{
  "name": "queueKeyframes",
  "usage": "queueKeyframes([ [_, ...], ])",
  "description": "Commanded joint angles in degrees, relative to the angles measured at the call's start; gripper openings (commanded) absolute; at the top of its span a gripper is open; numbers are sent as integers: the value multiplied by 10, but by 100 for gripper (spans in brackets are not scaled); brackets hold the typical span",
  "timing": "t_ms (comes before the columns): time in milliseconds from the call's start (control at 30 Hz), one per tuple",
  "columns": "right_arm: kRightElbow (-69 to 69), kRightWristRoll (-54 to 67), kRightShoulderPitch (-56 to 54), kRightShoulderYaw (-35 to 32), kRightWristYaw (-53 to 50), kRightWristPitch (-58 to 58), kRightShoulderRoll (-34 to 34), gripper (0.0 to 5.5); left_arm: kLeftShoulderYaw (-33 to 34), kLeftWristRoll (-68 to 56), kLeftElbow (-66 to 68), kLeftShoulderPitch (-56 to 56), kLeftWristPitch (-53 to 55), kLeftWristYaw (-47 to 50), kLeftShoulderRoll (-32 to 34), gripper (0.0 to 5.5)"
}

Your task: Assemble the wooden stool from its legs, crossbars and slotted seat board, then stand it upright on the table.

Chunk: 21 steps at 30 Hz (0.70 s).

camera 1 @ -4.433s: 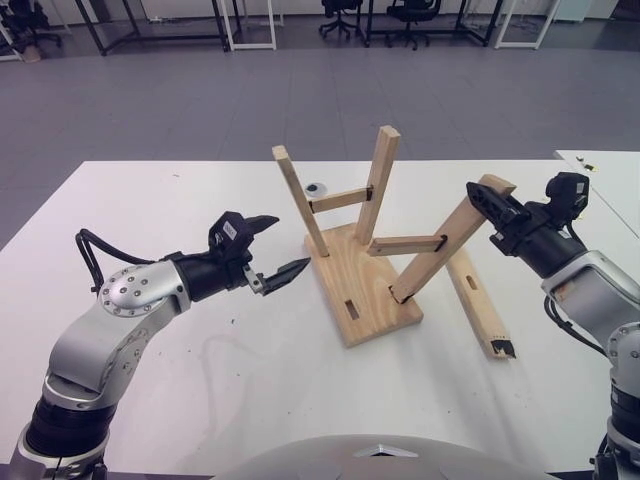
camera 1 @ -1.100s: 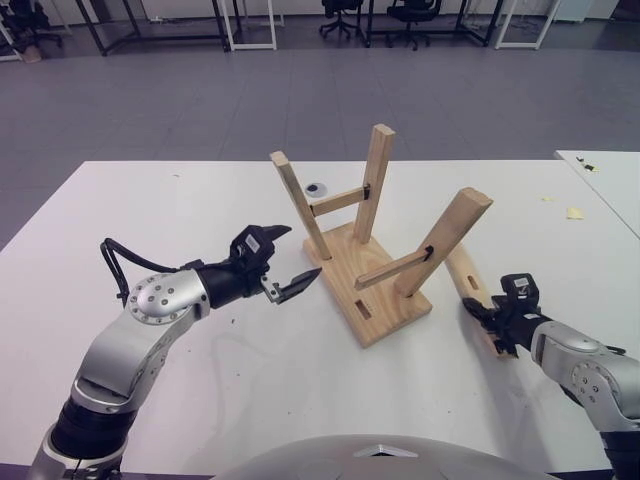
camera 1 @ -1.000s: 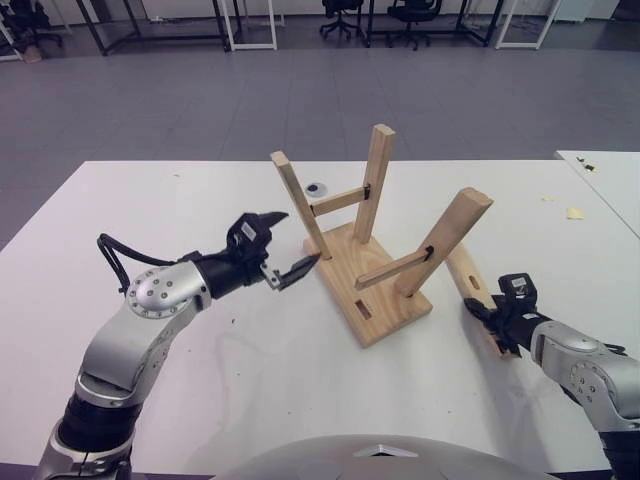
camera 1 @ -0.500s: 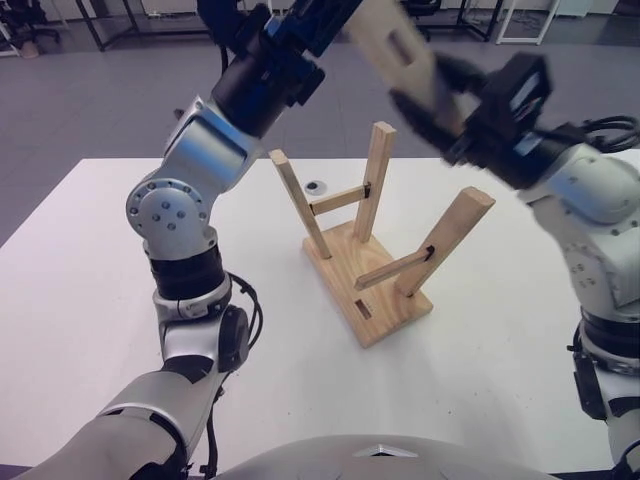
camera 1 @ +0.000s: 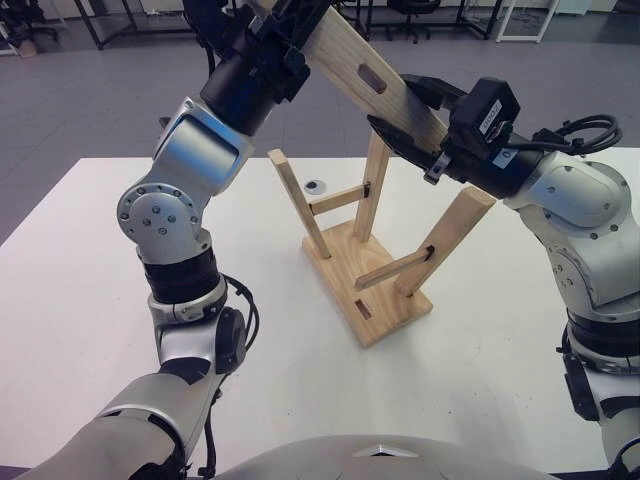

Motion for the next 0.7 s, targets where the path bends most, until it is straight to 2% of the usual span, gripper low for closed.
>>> queueKeyframes([
  [33,6,-6,-9,-12,1,6,7,207,0,-10,-9,6,-2,9,6,160],
  [133,12,-13,-11,-12,3,4,8,207,0,-13,-10,7,-4,10,7,105],
  [300,15,-27,-6,-4,11,-3,4,207,-3,-12,-12,7,-9,4,8,102],
  [333,16,-28,-6,-3,13,-3,4,245,-4,-10,-12,6,-11,1,9,102],
  [500,26,-59,-5,2,25,-8,-9,330,9,15,-4,1,-29,-10,30,102],
  [633,71,-97,19,-44,25,-21,-50,401,52,35,17,-24,-47,-35,94,102],
  [700,120,-118,36,-70,23,-33,-73,408,69,38,19,-23,-51,-40,118,102],
])
